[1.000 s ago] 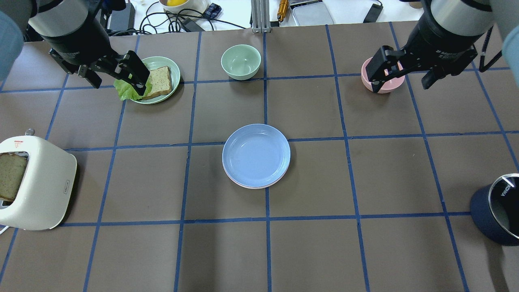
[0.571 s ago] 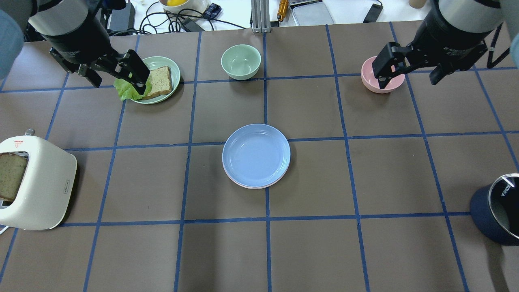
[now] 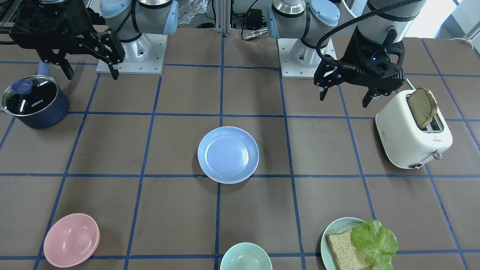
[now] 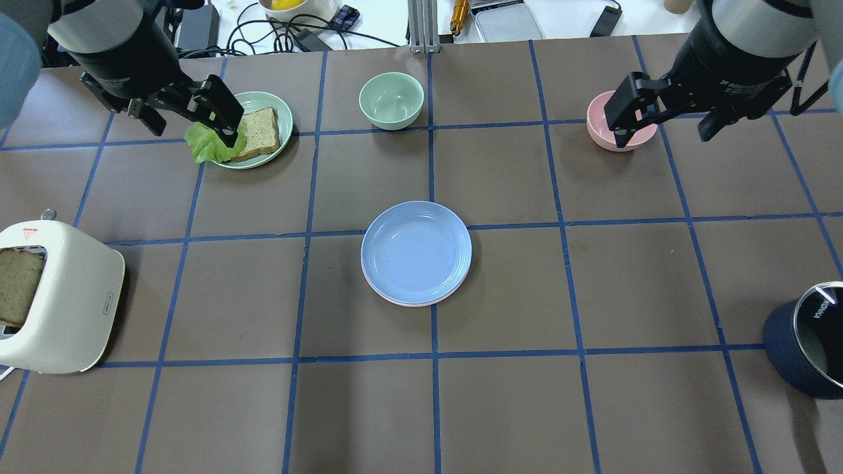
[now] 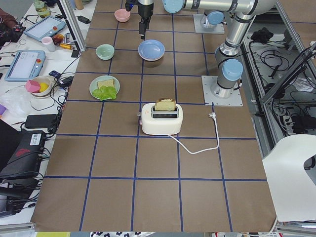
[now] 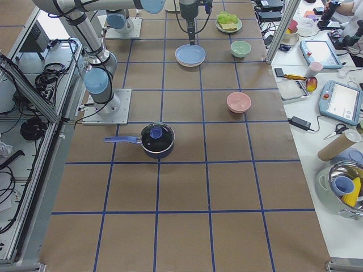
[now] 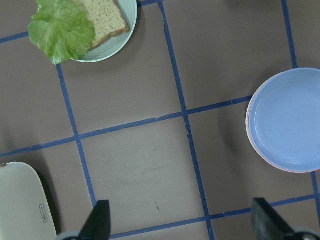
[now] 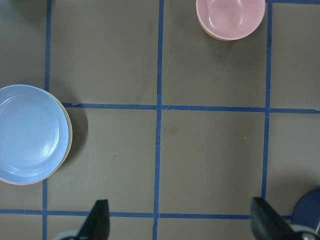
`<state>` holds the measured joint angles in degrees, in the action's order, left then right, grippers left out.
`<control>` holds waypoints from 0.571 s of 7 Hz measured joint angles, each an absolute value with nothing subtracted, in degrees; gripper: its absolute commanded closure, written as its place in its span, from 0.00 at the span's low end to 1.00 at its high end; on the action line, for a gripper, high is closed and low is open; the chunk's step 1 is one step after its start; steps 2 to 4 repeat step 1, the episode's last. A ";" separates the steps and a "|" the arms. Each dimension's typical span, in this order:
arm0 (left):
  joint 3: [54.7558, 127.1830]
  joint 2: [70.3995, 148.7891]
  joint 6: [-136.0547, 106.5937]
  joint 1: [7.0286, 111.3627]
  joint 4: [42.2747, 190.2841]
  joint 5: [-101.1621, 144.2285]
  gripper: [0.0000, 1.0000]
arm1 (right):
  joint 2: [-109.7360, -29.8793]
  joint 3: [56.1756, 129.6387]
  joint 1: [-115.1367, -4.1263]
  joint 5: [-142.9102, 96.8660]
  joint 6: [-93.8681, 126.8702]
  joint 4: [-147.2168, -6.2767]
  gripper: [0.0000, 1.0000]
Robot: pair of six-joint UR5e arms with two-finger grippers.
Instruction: Stack three plates with pink and blue
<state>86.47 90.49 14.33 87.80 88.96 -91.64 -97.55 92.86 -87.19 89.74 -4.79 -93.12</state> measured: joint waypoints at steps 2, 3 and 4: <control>86.48 90.58 14.35 87.80 88.87 -91.68 0.00 | -97.52 92.86 -87.19 89.74 -4.76 -93.25 0.00; 86.48 90.58 14.35 87.80 88.87 -91.68 0.00 | -97.52 92.86 -87.19 89.74 -4.76 -93.25 0.00; 86.48 90.58 14.35 87.80 88.87 -91.68 0.00 | -97.52 92.86 -87.19 89.74 -4.76 -93.25 0.00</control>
